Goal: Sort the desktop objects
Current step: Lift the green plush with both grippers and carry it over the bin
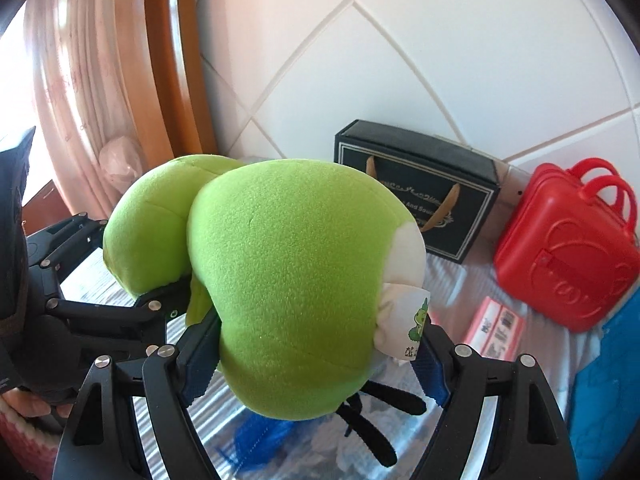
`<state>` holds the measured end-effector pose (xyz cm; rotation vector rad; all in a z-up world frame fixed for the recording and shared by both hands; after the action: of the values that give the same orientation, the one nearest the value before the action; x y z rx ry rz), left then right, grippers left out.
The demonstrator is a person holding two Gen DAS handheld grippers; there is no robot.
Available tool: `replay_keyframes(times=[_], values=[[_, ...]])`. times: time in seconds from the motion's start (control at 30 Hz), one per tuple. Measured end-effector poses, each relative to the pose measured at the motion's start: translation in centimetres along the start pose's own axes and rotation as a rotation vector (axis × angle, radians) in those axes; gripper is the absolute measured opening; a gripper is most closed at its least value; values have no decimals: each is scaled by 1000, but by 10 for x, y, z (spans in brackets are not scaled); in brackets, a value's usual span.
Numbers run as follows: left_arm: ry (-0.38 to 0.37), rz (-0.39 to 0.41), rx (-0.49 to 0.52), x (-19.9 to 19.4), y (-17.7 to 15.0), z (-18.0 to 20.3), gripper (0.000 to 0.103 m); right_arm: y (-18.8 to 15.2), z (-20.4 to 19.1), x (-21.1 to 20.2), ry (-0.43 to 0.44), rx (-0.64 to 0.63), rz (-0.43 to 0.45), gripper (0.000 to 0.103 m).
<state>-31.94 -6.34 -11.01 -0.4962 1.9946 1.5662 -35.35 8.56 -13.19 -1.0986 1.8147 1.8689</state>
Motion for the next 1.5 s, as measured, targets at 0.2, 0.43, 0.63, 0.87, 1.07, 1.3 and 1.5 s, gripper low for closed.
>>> replay_keyframes(times=[0.2, 0.43, 0.63, 0.87, 1.07, 1.3, 1.5], values=[[-51, 86, 55, -56, 21, 47, 73, -15, 16, -82, -76, 22, 82, 82], [-156, 174, 140, -109, 51, 126, 73, -43, 55, -175, -191, 102, 161, 82], [-280, 253, 212, -148, 78, 208, 73, -74, 100, -258, -329, 167, 211, 82], [-425, 306, 304, -179, 112, 326, 73, -110, 175, -346, -485, 265, 248, 82], [-515, 290, 391, -190, 138, 437, 73, -150, 248, -406, -571, 364, 257, 82], [-577, 122, 471, -175, 137, 523, 75, -201, 317, -430, -588, 497, 208, 83], [-533, 12, 510, -162, 125, 550, 77, -237, 348, -433, -592, 555, 139, 84]])
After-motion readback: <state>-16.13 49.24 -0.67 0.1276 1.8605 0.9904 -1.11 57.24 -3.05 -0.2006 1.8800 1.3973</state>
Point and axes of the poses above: each gripper's, at about its wrist camera, not at the fingertips, and x roughly the way its jaws point, z to its right, y to its top, the point moved 2 cm from there along x, roughly the way its jaws point, and after that the axes turned 8 degrees about x, right-handed, at the moved point
